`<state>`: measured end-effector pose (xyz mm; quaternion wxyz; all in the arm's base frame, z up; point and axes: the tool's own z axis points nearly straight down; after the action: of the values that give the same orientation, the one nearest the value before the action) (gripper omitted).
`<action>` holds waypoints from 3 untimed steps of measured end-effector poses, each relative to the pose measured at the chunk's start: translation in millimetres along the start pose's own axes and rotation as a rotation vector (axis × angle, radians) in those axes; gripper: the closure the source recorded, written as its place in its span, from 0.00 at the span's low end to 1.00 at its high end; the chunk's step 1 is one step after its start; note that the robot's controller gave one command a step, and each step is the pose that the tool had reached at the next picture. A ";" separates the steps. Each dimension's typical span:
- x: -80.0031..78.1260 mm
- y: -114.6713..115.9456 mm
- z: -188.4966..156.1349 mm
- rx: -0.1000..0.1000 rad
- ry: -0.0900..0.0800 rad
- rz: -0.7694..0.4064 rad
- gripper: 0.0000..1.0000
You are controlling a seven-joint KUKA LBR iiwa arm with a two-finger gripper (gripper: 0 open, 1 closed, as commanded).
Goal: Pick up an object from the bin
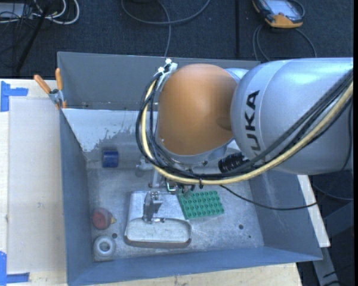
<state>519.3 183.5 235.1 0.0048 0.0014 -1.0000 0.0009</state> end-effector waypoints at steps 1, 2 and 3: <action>16.0 -53.4 132.8 -0.008 -0.030 -0.123 0.00; 1.9 -59.7 137.1 -0.013 -0.044 -0.158 0.00; -2.4 -61.1 134.3 -0.015 -0.057 -0.152 1.00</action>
Offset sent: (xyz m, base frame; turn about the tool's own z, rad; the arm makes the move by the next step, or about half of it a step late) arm -0.0221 -0.0560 -0.1353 -0.1236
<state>520.5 122.2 100.9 -0.0234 0.0771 -0.9967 -0.0070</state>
